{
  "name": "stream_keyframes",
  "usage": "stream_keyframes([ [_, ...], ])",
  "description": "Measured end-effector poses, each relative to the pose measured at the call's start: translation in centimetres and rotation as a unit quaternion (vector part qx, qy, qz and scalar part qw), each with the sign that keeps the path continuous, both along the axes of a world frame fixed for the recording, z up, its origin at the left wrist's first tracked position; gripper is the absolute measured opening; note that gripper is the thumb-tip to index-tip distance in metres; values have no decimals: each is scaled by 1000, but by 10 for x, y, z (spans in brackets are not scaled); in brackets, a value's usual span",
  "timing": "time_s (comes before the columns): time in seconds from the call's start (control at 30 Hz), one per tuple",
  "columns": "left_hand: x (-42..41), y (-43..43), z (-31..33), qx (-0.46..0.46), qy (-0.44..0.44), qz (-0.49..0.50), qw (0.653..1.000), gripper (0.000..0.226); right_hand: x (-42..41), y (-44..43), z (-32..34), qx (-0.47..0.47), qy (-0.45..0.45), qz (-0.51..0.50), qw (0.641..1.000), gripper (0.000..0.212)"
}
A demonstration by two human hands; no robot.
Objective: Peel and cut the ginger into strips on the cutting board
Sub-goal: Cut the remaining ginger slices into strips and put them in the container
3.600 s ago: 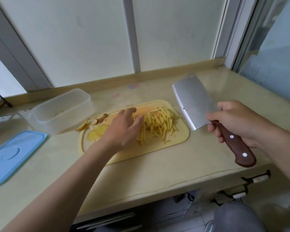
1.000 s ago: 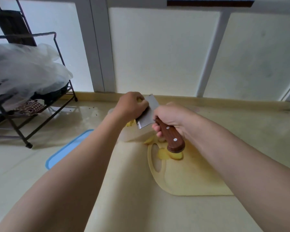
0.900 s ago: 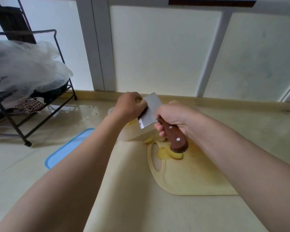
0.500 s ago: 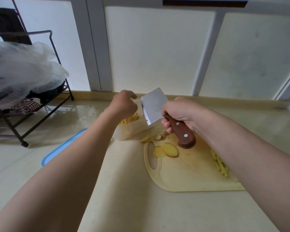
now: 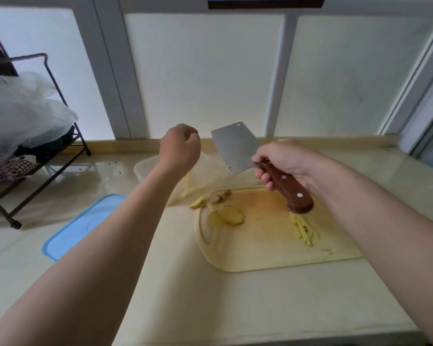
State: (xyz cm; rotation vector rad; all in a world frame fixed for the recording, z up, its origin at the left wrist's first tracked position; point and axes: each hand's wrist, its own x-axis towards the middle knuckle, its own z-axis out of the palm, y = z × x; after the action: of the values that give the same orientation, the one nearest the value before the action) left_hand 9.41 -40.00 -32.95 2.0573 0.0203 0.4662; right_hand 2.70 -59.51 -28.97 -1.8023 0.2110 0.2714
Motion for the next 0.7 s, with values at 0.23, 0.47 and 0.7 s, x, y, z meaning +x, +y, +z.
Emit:
stream_keyframes([
  [0.23, -41, -88, -21, 105, 36, -160, 981, 29, -44, -106, -17, -25, 2, -94, 995, 23],
  [0.47, -66, -138, -69, 266, 83, -263, 924, 49, -91, -185, -62, -80, 48, -121, 988, 21],
  [0.7, -65, -154, -70, 358, 142, -304, 871, 61, -88, -196, -80, -72, 57, -89, 992, 14],
])
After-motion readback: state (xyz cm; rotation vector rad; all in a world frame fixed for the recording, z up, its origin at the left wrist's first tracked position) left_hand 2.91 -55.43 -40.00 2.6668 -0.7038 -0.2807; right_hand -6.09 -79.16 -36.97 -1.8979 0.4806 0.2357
